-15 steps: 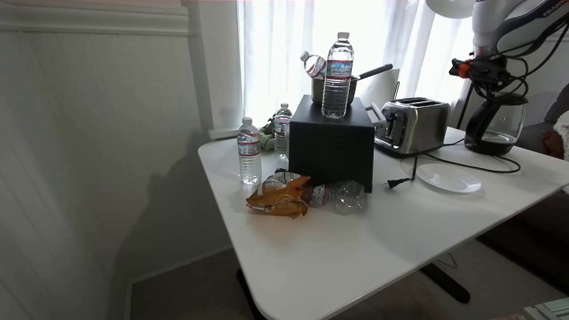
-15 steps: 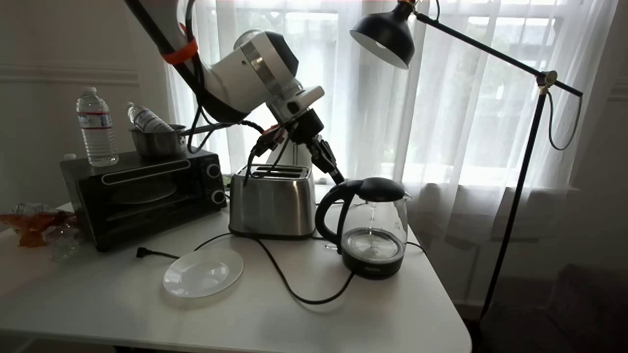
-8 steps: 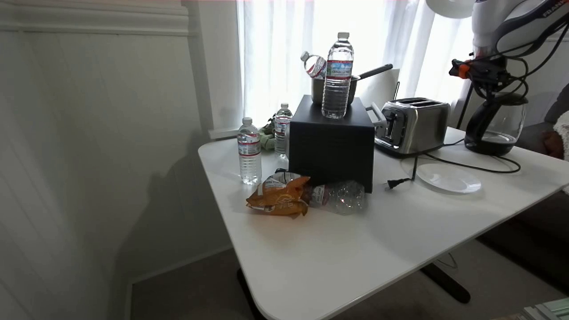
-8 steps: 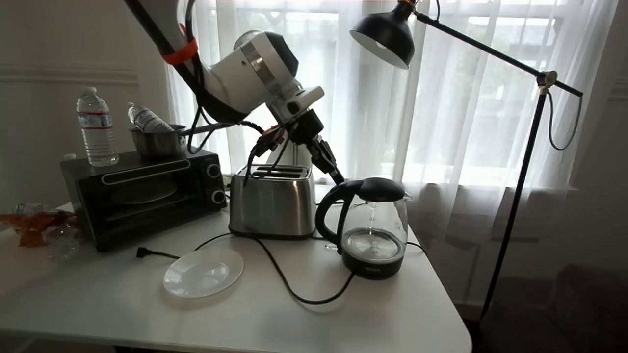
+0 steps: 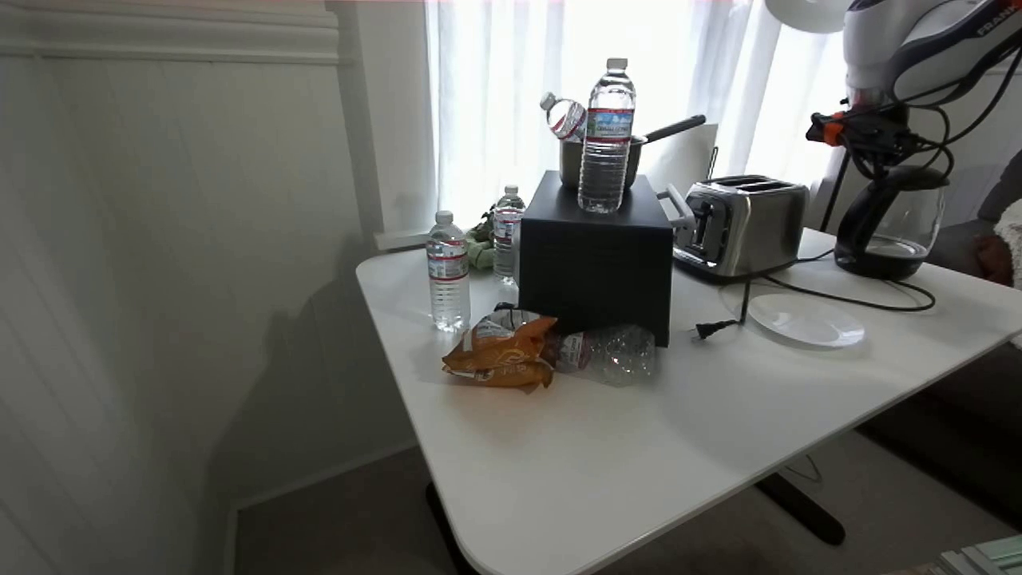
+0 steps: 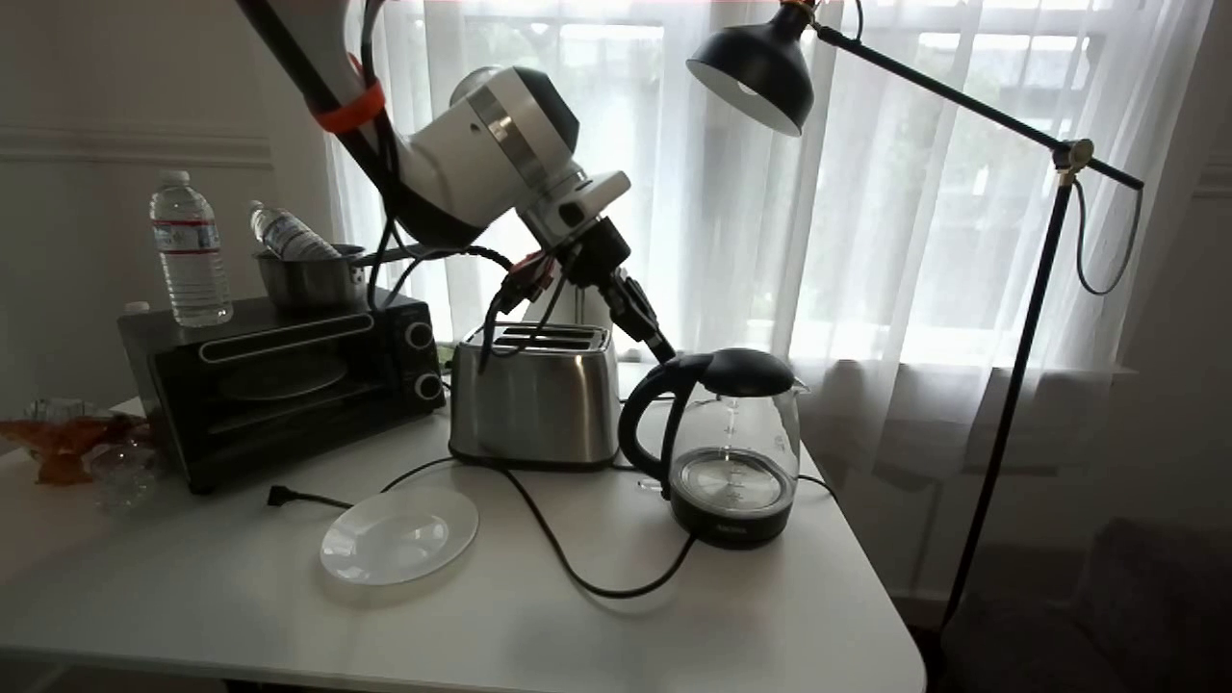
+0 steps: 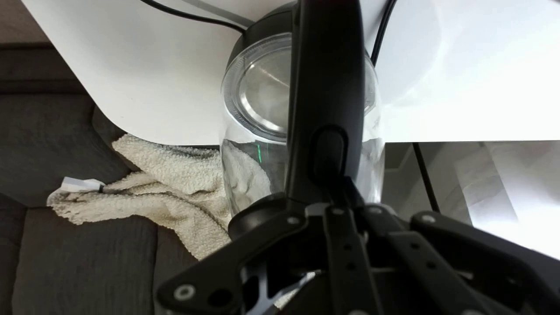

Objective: Press the lid ejecting button of the electric kettle

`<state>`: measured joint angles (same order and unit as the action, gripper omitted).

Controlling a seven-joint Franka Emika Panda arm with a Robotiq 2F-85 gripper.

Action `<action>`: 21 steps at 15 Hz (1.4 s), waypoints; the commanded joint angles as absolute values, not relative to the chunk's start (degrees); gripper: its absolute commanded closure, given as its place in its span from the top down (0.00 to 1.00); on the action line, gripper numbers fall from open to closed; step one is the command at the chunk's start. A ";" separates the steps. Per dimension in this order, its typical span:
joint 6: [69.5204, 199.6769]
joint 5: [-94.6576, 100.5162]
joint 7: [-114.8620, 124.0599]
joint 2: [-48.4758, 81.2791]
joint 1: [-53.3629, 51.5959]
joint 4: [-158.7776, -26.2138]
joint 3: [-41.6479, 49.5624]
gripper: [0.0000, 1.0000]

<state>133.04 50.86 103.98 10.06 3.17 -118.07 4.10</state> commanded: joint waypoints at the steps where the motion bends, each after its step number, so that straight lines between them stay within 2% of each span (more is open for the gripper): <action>1: 133.53 53.17 107.32 12.32 2.54 -120.96 5.29 0.02; 21: 135.93 56.73 115.56 10.94 3.00 -127.18 5.26 0.01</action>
<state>131.97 55.86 110.34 8.21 2.04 -121.90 4.09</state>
